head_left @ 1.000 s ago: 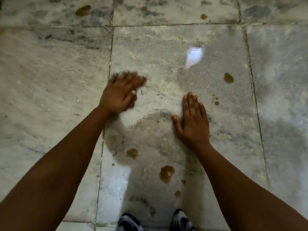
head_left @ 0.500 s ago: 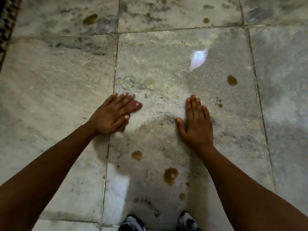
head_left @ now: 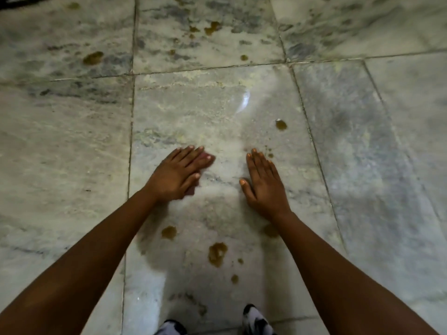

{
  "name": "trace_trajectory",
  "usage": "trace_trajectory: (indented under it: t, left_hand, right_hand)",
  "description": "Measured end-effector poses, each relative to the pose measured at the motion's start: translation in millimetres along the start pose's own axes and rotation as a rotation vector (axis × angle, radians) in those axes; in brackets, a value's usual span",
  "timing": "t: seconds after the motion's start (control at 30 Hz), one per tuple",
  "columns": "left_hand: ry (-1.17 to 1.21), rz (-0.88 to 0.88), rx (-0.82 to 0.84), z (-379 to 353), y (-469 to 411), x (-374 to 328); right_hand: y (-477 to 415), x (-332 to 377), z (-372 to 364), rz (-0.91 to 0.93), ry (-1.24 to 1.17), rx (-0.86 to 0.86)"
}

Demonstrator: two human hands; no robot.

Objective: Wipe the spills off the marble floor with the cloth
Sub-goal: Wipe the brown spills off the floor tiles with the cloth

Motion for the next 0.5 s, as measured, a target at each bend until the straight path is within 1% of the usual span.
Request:
trace_trajectory:
  t: [0.03, 0.1, 0.2, 0.27, 0.5]
  left_hand:
    - [0.024, -0.010, -0.005, 0.9, 2.9, 1.7]
    - [0.077, 0.030, -0.015, 1.5, -3.1, 7.2]
    - [0.138, 0.202, -0.053, 1.1, -34.4, 15.9]
    - [0.140, 0.259, -0.070, 0.3, -67.2, 9.0]
    - [0.170, 0.286, -0.109, 2.4, -195.7, -13.7]
  right_hand:
    - [6.2, -14.8, 5.6, -0.031, 0.020, -0.014]
    - [20.2, -49.8, 17.8, -0.128, 0.044, -0.064]
    - [41.3, -91.0, 26.7, -0.294, 0.039, -0.115]
    - [49.3, -101.3, 22.6, -0.332, 0.040, -0.111]
    - [51.5, -107.9, 16.4, -0.340, 0.014, -0.133]
Point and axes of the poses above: each hand's wrist, its own y-axis away from the middle knuckle, its own z-axis out of the back of the hand, x = y × z, the point moved 9 cm from there along -y, towards the middle knuckle, and after that the axes turned 1 degree about -x, right-handed, at the moved point
